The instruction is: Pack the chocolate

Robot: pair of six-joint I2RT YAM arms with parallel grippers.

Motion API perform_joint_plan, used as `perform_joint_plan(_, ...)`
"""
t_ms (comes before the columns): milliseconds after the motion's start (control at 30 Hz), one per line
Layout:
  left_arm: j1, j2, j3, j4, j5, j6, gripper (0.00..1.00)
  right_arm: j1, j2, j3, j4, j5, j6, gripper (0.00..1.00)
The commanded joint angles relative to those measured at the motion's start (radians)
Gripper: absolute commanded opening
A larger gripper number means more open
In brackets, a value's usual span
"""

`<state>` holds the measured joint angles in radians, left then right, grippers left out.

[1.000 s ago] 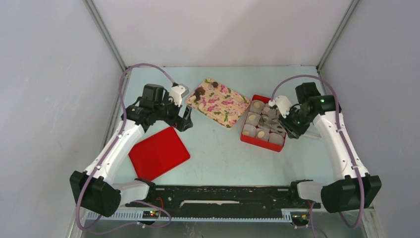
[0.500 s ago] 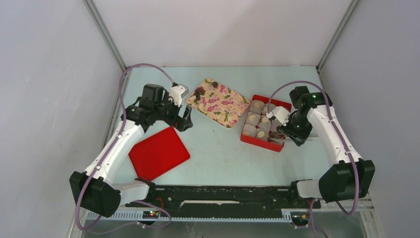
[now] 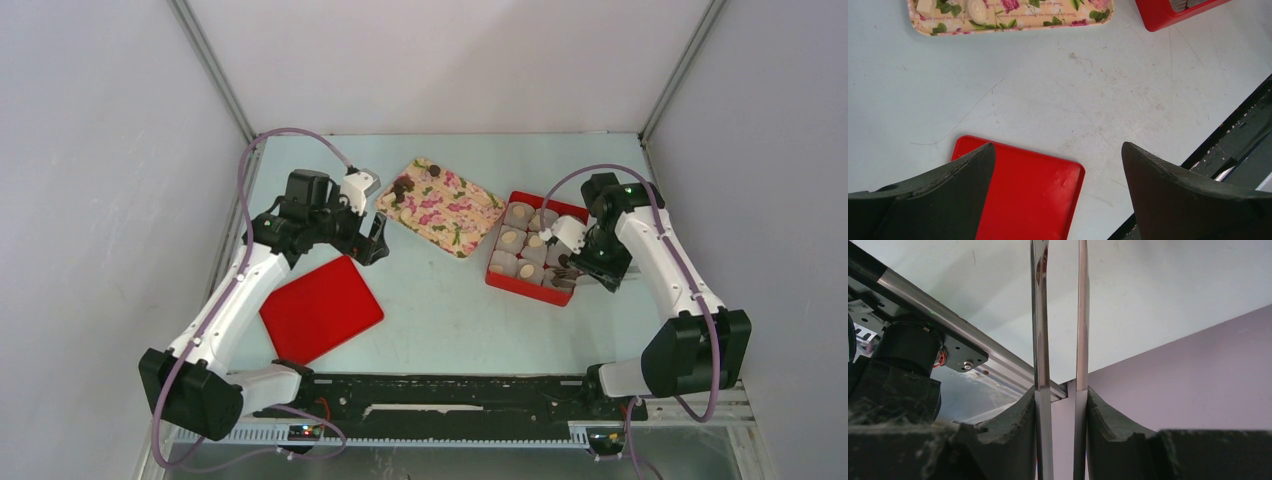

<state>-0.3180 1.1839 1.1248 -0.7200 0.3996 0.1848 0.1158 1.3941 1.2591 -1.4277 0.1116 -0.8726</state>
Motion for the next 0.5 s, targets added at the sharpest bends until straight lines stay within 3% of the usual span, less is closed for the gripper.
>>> perform_joint_plan(0, 0.005, -0.021, -0.018, 0.019, 0.019, 0.009, 1.00, 0.002, -0.002, 0.010, 0.027, 0.044, -0.006, 0.33)
perform_joint_plan(133, 0.005, -0.024, -0.020, 0.018, 0.019, 0.007, 1.00, 0.005, -0.005, 0.010, 0.039, 0.038, -0.012, 0.39)
perform_joint_plan(467, 0.005, -0.027, -0.024, 0.021, 0.012, 0.010, 1.00, -0.005, -0.088, 0.010, 0.057, 0.009, -0.035, 0.40)
